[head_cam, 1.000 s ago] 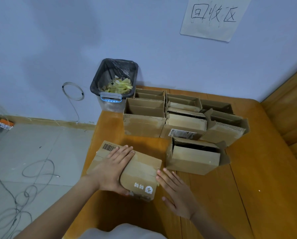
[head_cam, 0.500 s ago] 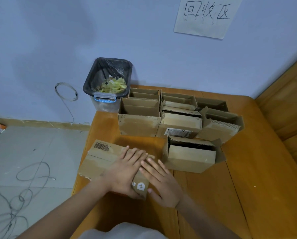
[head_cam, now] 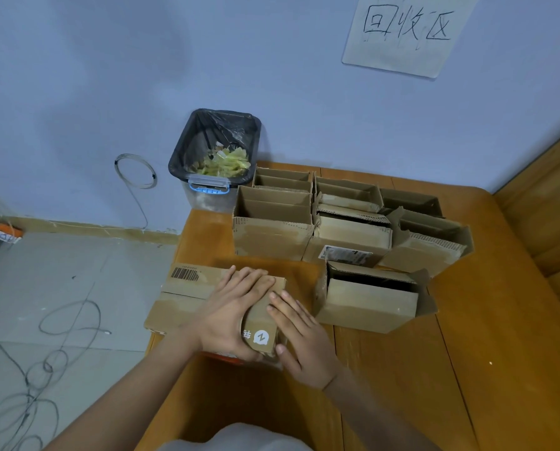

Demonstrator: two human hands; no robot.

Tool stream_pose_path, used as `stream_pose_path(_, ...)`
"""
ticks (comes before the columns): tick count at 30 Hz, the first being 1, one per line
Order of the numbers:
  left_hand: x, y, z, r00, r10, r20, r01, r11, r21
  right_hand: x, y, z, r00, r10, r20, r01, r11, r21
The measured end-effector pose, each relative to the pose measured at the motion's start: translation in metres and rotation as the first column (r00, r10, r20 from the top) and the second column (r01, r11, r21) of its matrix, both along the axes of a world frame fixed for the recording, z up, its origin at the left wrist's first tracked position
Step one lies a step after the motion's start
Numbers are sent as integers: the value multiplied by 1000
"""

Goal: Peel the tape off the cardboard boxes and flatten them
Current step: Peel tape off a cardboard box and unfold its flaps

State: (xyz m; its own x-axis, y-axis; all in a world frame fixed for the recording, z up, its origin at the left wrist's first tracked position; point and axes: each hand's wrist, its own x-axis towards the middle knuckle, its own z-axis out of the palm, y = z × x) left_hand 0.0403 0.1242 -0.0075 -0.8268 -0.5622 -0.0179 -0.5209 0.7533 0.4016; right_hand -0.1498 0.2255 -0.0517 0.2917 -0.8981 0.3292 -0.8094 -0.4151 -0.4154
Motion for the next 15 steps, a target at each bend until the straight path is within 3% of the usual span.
stream_pose_path(15, 9, -11, 4, 997, 54, -53, -49, 994, 97, 22, 5, 4, 989, -112, 98, 118, 991, -55)
